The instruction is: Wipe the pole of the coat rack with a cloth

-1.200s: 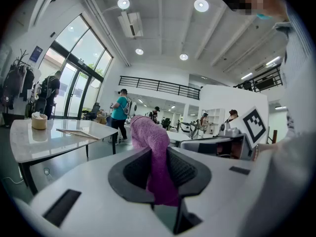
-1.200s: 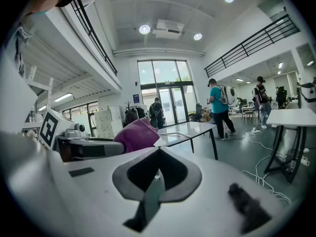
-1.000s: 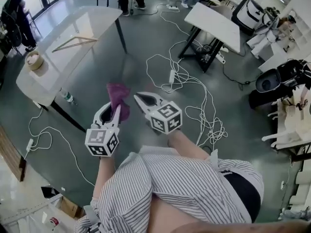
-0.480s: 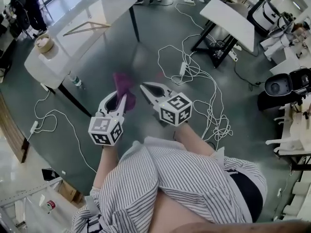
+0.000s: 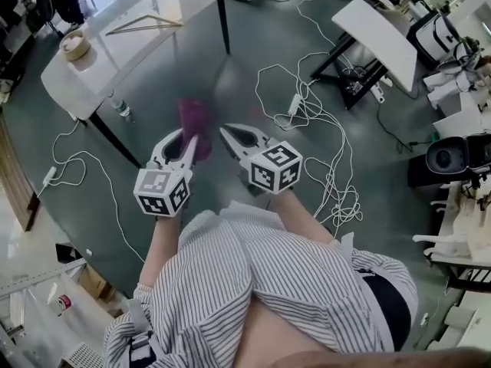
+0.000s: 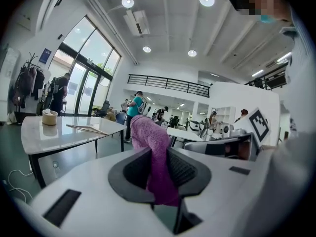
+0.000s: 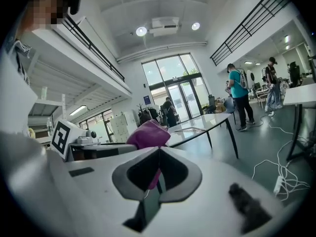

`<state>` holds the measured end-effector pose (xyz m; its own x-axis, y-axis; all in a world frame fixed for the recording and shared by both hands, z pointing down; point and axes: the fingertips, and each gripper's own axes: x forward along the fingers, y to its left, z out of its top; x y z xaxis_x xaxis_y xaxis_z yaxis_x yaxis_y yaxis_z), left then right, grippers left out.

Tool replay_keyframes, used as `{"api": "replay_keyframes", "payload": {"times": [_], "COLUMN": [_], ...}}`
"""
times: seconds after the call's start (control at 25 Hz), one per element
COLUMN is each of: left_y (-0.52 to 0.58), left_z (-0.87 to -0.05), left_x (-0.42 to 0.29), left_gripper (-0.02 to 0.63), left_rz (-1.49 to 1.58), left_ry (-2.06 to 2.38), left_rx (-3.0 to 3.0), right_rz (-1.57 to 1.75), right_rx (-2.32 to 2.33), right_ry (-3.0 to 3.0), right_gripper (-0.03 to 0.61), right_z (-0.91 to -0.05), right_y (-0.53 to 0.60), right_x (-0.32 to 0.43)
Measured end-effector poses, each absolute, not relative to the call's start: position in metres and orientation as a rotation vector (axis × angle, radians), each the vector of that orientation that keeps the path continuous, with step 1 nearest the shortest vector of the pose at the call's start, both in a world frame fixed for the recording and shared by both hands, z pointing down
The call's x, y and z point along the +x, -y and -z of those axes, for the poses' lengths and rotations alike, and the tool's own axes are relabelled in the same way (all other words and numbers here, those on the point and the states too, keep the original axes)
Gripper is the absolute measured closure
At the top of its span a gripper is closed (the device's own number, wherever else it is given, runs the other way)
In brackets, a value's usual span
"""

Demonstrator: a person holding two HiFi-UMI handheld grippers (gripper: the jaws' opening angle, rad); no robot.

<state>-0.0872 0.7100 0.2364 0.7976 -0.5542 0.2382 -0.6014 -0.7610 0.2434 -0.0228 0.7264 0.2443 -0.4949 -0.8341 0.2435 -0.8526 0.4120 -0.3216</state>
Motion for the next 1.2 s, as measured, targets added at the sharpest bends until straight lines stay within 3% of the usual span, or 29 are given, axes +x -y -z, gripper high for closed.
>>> {"api": "replay_keyframes", "payload": {"times": [0.6, 1.2], "left_y": [-0.664, -0.443], "left_z": [-0.279, -0.254], "left_x": [-0.070, -0.063], "left_gripper": [0.525, 0.525], "left_rz": [-0.208, -0.190], "left_ry": [0.919, 0.886], "left_rx": [2.555, 2.616], "right_rz": [-0.768, -0.680], "right_rx": [1.500, 1.550], "right_ry": [2.593, 2.604], "right_gripper": [0.563, 0.563], "right_z": [-0.283, -0.253], "right_y": [-0.667, -0.439], "right_x": [0.001, 0.012]}}
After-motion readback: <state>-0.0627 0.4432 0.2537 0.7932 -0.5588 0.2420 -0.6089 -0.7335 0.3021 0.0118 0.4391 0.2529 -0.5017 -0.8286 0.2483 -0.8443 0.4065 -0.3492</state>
